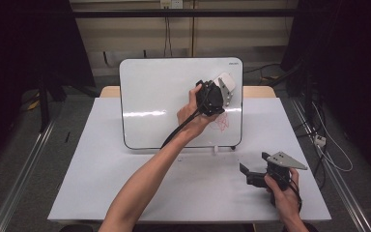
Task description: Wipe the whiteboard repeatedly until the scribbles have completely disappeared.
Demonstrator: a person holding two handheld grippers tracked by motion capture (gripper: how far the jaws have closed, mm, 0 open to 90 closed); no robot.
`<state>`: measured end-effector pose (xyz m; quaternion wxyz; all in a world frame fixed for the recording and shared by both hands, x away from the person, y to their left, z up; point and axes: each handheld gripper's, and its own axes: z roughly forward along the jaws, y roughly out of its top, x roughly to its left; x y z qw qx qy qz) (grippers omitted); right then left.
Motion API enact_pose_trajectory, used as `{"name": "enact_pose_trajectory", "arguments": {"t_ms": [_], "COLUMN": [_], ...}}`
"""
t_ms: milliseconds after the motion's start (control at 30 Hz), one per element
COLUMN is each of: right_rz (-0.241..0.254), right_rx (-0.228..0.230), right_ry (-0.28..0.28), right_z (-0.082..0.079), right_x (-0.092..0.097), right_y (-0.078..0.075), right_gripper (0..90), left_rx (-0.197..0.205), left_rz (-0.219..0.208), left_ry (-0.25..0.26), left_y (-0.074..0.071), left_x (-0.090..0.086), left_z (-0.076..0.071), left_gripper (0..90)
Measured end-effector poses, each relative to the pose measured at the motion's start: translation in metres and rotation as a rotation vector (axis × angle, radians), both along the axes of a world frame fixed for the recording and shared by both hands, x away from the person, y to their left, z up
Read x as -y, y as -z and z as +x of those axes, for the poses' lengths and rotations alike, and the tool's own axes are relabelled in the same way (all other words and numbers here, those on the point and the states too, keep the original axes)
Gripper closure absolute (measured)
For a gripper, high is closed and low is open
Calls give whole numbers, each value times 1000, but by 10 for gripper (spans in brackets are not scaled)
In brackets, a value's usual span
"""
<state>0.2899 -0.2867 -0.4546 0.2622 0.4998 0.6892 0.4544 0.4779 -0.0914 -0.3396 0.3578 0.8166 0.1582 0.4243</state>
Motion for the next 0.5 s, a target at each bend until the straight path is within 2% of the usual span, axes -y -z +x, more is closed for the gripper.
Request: {"name": "enact_pose_trajectory", "arguments": {"t_ms": [300,400,500], "right_rz": [1,4,4], "right_rx": [4,1,5], "right_ry": [-3,3,-1], "right_z": [0,-1,-1], "right_x": [1,1,1], "right_y": [0,0,0], "right_gripper": [46,46,46], "left_rx": [-5,-13,-10], "left_rz": [1,-33,-28], "left_ry": [-10,-25,-30], "left_y": [-17,-20,-22], "left_x": [6,7,9], "left_z": [13,16,17], "left_gripper": [311,311,311]}}
